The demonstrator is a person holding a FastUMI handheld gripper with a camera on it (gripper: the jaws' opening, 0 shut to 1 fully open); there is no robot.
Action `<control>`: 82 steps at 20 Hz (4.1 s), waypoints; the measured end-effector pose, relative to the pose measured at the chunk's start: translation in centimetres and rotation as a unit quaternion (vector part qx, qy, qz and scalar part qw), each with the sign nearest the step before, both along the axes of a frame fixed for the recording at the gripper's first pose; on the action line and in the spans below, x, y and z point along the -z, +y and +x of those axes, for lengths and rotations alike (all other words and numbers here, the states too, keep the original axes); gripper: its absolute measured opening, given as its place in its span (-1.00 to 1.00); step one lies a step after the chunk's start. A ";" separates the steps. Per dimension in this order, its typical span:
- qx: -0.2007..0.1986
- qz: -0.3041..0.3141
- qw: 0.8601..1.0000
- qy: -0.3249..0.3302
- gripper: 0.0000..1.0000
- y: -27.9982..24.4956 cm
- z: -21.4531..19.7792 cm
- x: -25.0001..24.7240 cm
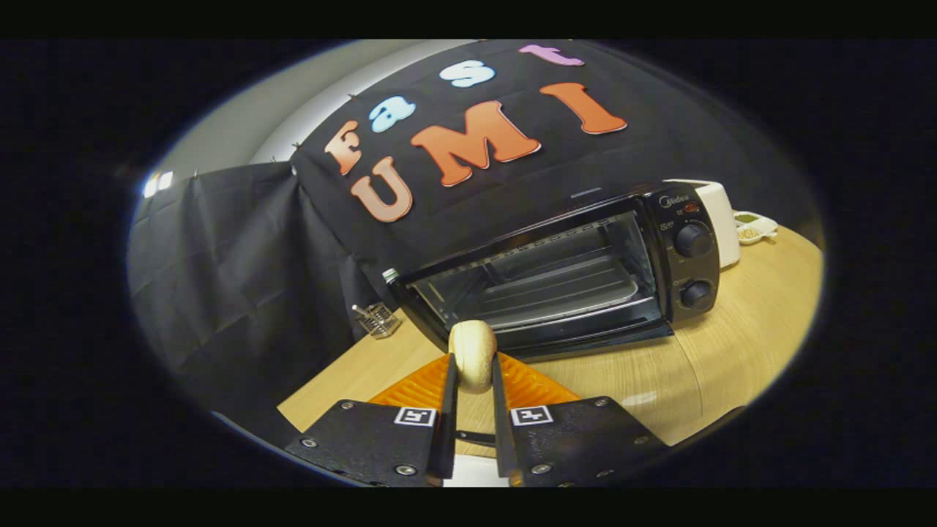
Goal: Open the toaster oven, put the food inside, and close the toaster oven door.
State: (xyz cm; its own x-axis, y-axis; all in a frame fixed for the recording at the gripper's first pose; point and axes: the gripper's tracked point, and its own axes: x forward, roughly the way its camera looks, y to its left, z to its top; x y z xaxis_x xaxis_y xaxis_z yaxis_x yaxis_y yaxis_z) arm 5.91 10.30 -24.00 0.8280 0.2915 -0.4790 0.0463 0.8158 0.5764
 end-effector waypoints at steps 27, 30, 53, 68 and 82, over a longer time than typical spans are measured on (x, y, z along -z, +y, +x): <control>0.110 -0.005 0.994 0.007 0.12 -6.2 7.7 2.7; 0.083 -0.057 0.995 0.008 0.32 -6.6 5.1 1.7; -0.037 -0.192 0.972 0.134 0.83 -5.5 -14.0 5.8; -0.025 -0.219 0.968 0.121 0.83 -5.0 -11.4 5.0; -0.010 -0.281 0.959 -0.028 0.91 -5.3 -1.3 -4.3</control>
State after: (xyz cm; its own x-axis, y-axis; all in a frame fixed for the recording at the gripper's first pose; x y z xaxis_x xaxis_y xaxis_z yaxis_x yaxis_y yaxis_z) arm 4.63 5.01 -19.67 0.8537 0.0169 -0.5205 0.0092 0.9988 0.0474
